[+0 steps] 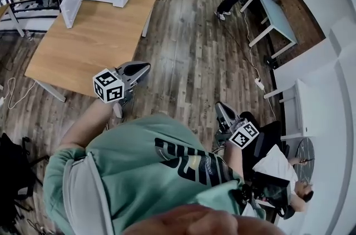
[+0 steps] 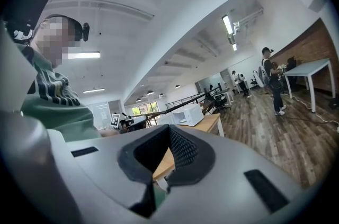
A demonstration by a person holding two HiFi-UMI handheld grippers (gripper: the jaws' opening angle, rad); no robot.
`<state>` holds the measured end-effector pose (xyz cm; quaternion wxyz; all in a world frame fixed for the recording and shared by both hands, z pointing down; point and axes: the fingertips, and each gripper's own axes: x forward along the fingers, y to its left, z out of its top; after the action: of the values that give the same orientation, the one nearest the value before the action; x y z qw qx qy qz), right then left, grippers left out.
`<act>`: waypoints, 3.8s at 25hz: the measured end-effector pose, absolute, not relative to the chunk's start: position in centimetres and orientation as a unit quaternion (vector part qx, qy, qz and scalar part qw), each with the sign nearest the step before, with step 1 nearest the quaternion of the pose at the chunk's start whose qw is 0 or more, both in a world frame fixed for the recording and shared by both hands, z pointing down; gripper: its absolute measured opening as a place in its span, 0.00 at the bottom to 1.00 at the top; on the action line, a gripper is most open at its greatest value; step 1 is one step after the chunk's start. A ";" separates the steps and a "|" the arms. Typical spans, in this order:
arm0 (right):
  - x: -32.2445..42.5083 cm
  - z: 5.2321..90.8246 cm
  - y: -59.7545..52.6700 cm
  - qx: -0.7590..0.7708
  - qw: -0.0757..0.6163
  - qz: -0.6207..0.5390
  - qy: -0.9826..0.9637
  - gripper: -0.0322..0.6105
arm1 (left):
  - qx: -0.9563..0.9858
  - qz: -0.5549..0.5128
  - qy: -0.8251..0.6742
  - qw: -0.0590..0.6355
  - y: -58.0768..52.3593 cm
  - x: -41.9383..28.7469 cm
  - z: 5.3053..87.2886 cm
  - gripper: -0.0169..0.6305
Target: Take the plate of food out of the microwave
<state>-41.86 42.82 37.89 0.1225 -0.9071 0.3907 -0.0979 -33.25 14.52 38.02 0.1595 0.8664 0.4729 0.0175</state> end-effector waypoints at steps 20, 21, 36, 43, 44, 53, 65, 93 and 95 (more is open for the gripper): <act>-22.9 42.0 45.2 -0.867 0.150 -0.133 0.456 0.06 | 0.889 0.049 0.415 0.186 16.6 -17.7 42.1 0.03; -21.6 41.8 46.2 -0.862 0.146 -0.134 0.467 0.06 | 0.893 0.043 0.403 0.195 17.4 -17.0 41.7 0.03; -9.0 42.5 54.4 -0.792 0.128 -0.149 0.578 0.06 | 0.935 0.050 0.284 0.207 26.3 -13.8 42.2 0.03; -5.6 43.6 52.5 -0.782 0.132 -0.166 0.586 0.06 | 0.936 0.052 0.273 0.218 25.0 -10.8 43.0 0.03; -5.2 43.5 52.1 -0.782 0.128 -0.168 0.586 0.06 | 0.934 0.051 0.275 0.222 24.8 -10.0 43.2 0.03; 3.9 40.2 46.5 -0.818 0.080 -0.150 0.549 0.06 | 0.918 0.010 0.316 0.239 17.5 1.3 42.5 0.03; 13.6 40.1 33.0 -0.798 0.060 -0.176 0.573 0.06 | 0.912 0.010 0.313 0.263 5.9 10.8 44.1 0.03; 37.4 44.0 14.6 -0.489 0.032 -0.183 0.852 0.06 | 0.958 -0.043 -0.118 0.256 -0.3 13.9 45.1 0.03; 35.8 44.0 11.5 -0.468 0.023 -0.183 0.864 0.06 | 0.955 -0.051 -0.137 0.257 -2.4 12.1 45.3 0.03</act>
<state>35.77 11.48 44.01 0.0233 -0.4683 0.8642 -0.1827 12.09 -2.38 45.33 0.2571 0.9553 -0.1368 -0.0513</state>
